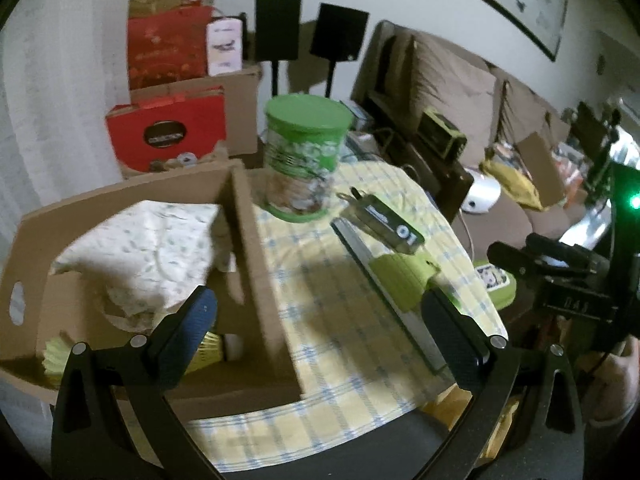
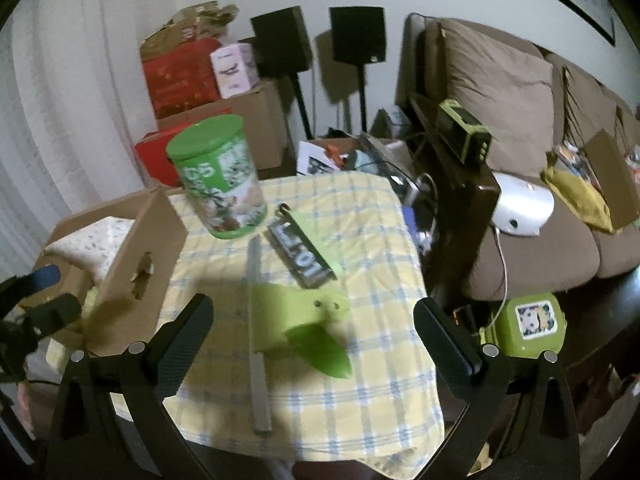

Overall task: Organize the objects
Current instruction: 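Move both grippers toward the lime green scraper on the table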

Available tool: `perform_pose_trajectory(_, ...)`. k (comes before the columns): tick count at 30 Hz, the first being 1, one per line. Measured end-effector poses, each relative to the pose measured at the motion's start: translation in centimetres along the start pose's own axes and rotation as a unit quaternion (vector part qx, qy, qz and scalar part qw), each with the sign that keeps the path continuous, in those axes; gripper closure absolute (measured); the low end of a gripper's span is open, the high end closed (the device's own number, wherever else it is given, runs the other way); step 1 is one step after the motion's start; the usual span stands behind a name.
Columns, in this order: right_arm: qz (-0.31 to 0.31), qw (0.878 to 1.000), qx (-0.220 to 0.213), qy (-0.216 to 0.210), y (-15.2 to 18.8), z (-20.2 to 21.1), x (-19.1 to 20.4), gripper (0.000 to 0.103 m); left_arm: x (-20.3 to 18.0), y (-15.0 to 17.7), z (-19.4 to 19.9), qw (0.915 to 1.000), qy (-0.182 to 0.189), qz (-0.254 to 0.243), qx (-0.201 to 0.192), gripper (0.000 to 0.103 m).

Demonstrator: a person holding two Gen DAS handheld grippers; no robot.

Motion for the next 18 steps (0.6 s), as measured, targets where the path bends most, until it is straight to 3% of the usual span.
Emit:
perform_pose_trajectory(10, -0.042, 0.999, 0.015, 0.001, 2.2, -0.9, -3.2, 0.002, -4.3, 1.4, -2.1, 0.9993, 0.012, -0.033, 0.014, 0.001)
perform_pose_trajectory(15, -0.066, 0.998, 0.024, 0.006, 3.2, -1.6, -4.2, 0.01, -5.9, 2.5, -3.0, 0.9992, 0.015, -0.035, 0.016, 0.001)
perform_pose_trajectory(18, -0.086, 0.996, 0.029, -0.012, 3.8, -2.1, -4.4, 0.014, -7.0, 3.4, -3.7, 0.999, 0.023, -0.034, 0.018, 0.001)
Point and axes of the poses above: each gripper's, at about its wrist camera, not at the fingertips, and z roughly against the way its jaws point, x to its left, y to its underside, the point moved 8 cm from there along -z, roughly the way its jaws point, and after that the axes turned 6 degrees about -y, right-handed, at the moved point
